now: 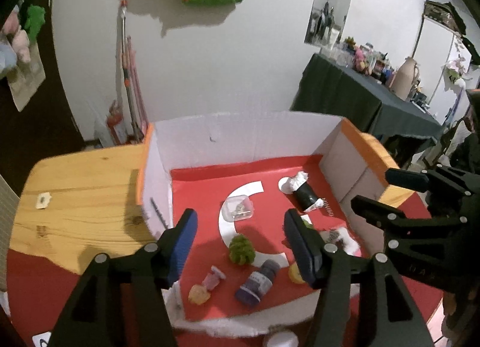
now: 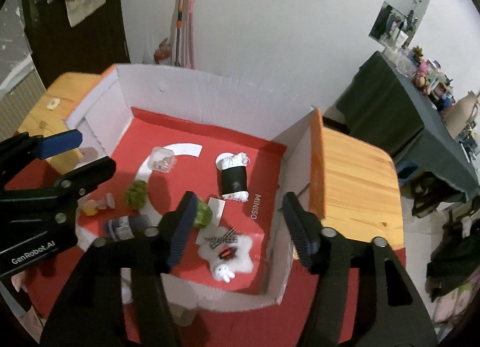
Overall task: Organize objects
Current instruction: 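Withdraw both tools from the box toward the white lid and grey case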
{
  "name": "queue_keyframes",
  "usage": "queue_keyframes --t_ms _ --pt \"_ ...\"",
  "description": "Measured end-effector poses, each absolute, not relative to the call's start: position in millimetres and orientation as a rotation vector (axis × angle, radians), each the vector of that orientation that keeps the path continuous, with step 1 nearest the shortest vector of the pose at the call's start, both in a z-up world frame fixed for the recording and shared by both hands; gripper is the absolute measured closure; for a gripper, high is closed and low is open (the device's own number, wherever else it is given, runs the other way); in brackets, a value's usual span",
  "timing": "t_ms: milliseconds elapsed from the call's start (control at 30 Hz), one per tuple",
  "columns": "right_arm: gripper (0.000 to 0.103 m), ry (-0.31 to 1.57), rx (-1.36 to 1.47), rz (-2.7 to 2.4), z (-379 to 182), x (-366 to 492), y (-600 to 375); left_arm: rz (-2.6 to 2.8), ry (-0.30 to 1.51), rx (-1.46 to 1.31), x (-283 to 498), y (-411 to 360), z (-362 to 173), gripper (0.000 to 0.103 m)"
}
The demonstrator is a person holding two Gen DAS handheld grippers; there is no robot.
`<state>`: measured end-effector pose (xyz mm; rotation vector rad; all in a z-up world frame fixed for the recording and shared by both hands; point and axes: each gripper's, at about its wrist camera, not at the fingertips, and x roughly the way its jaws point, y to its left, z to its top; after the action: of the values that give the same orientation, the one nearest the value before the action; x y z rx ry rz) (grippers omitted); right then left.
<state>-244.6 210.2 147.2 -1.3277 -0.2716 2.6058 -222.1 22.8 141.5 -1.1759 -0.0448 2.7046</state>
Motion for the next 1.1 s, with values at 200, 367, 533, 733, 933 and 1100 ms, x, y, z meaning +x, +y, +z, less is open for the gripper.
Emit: queue_keyframes --t_ms 200,367,533,733,933,1100 --pt "0.034 -0.232 -1.232 2.692 162 -206 203 2.787 0.027 -1.022 -179 18 163 0.028" --pt "0.033 -0.238 -1.136 2.751 167 -170 191 2.790 0.008 -0.934 -143 13 171 0.022" --pt "0.026 -0.184 -1.066 2.817 168 -134 187 2.807 -0.009 -0.866 -112 11 166 0.021" --pt "0.022 -0.195 -0.958 2.812 153 -98 187 2.836 -0.084 -0.818 -77 7 145 0.015" --pt "0.022 -0.142 -0.925 2.787 118 -72 193 2.820 -0.154 -0.880 -62 1 113 0.015" --pt "0.022 -0.036 -0.962 2.791 90 -64 199 2.800 -0.165 -0.956 -55 5 83 0.015"
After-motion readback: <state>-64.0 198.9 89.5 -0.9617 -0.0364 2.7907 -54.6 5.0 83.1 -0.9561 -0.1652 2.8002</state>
